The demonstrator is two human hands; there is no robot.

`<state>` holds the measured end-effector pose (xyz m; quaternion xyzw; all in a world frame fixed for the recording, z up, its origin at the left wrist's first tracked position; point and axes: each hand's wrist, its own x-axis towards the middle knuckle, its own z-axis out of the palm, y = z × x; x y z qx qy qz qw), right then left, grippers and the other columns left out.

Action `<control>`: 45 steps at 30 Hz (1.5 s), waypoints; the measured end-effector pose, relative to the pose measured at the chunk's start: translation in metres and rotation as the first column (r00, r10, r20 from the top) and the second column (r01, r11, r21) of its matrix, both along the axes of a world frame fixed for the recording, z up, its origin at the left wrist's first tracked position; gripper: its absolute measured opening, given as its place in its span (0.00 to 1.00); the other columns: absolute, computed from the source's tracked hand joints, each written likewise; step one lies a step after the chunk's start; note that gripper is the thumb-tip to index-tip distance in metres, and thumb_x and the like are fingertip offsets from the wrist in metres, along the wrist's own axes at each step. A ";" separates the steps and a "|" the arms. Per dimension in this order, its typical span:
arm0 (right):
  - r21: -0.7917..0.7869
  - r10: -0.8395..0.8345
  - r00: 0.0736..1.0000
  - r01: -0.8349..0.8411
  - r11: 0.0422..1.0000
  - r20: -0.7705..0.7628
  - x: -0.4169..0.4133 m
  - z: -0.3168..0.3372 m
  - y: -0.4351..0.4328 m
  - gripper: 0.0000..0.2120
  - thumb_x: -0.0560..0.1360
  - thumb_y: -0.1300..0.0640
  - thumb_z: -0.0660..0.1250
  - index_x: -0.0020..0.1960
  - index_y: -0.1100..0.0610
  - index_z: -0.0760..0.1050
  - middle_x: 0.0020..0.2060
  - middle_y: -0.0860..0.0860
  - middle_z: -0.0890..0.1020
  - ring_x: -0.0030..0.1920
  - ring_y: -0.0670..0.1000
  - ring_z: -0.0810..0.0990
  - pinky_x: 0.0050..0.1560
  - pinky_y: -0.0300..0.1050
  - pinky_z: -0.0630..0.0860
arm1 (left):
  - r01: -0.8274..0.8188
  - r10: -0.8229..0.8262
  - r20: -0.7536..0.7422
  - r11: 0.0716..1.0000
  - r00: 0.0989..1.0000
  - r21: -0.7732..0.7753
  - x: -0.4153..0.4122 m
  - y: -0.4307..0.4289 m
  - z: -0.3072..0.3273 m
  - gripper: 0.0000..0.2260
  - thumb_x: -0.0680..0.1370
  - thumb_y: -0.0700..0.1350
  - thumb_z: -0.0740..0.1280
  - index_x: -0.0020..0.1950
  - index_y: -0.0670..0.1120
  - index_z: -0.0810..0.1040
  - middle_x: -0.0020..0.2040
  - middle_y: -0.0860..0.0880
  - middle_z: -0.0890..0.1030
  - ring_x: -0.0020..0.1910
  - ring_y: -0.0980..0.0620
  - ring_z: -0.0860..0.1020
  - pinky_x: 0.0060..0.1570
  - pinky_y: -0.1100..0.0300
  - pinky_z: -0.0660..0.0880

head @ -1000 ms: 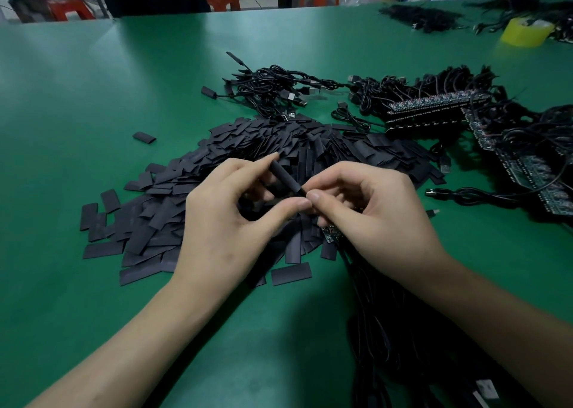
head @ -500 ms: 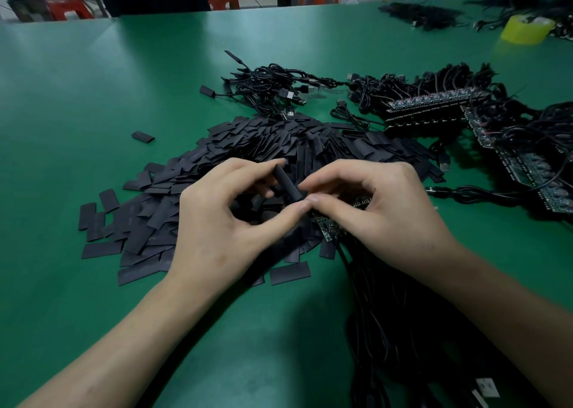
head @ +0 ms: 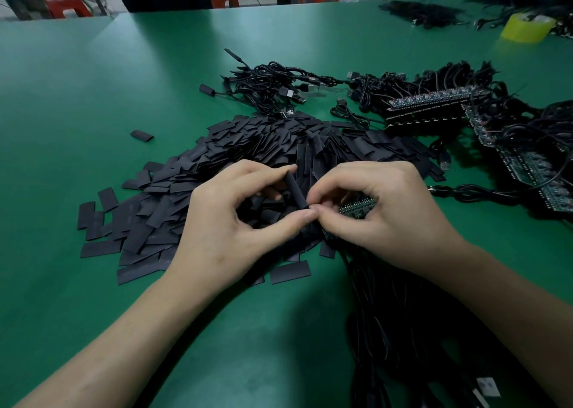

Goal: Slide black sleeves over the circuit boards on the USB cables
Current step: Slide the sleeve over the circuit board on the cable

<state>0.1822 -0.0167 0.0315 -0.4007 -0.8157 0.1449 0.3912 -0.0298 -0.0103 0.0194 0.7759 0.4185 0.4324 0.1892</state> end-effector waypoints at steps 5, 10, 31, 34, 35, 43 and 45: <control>-0.082 0.006 1.000 -0.007 0.997 -0.017 0.000 0.002 0.000 0.06 0.72 0.64 0.74 0.44 0.53 0.83 0.34 0.46 0.81 0.36 0.50 0.80 0.39 0.44 0.77 | -0.007 0.007 0.021 1.000 1.000 0.005 0.001 0.002 -0.002 0.26 0.70 0.57 0.77 0.65 0.48 0.83 0.52 0.53 0.83 0.52 0.54 0.81 0.54 0.67 0.74; -0.110 -0.039 0.997 0.032 0.993 -0.059 -0.002 0.001 -0.001 0.07 0.71 0.63 0.74 0.43 0.51 0.83 0.32 0.47 0.80 0.35 0.50 0.79 0.34 0.35 0.72 | -0.049 0.061 0.161 0.995 0.985 -0.082 0.003 0.000 -0.005 0.23 0.67 0.57 0.81 0.59 0.51 0.84 0.46 0.54 0.85 0.49 0.53 0.85 0.54 0.64 0.78; -0.272 -0.086 0.995 0.068 0.960 -0.055 -0.006 -0.003 -0.004 0.07 0.79 0.58 0.70 0.48 0.48 0.84 0.33 0.46 0.84 0.36 0.47 0.83 0.40 0.48 0.79 | -0.147 0.158 0.169 0.986 0.973 -0.079 0.002 -0.001 -0.002 0.19 0.69 0.52 0.80 0.57 0.48 0.85 0.47 0.56 0.86 0.47 0.60 0.85 0.51 0.67 0.79; -0.281 -0.106 0.994 0.101 0.954 -0.003 -0.003 -0.001 -0.003 0.06 0.77 0.47 0.69 0.49 0.45 0.84 0.36 0.44 0.84 0.38 0.46 0.82 0.42 0.47 0.78 | -0.156 0.175 0.212 0.982 0.961 -0.106 0.001 0.001 -0.003 0.18 0.70 0.51 0.80 0.57 0.48 0.85 0.46 0.55 0.87 0.47 0.58 0.85 0.50 0.66 0.79; -0.257 -0.117 0.992 0.128 0.958 0.055 -0.001 0.000 -0.002 0.10 0.76 0.41 0.67 0.50 0.44 0.83 0.38 0.43 0.83 0.41 0.45 0.82 0.44 0.48 0.78 | -0.157 0.184 0.241 0.980 0.953 -0.125 0.000 0.002 -0.003 0.17 0.70 0.51 0.80 0.57 0.48 0.85 0.45 0.55 0.87 0.47 0.58 0.85 0.50 0.65 0.80; -0.112 -0.098 0.924 0.149 0.982 0.370 0.021 0.007 0.010 0.16 0.77 0.37 0.63 0.55 0.45 0.81 0.48 0.40 0.79 0.54 0.45 0.74 0.55 0.54 0.75 | -0.182 0.267 0.479 0.959 0.836 -0.217 -0.008 0.013 -0.008 0.17 0.72 0.48 0.79 0.58 0.45 0.84 0.46 0.51 0.87 0.46 0.56 0.85 0.52 0.65 0.79; -0.098 -0.099 0.929 0.143 0.985 0.357 0.020 0.005 0.011 0.13 0.78 0.41 0.63 0.55 0.45 0.80 0.48 0.39 0.80 0.53 0.44 0.76 0.54 0.52 0.76 | -0.189 0.270 0.480 0.959 0.834 -0.212 -0.009 0.014 -0.009 0.18 0.72 0.48 0.80 0.60 0.45 0.84 0.47 0.51 0.87 0.48 0.55 0.85 0.54 0.64 0.80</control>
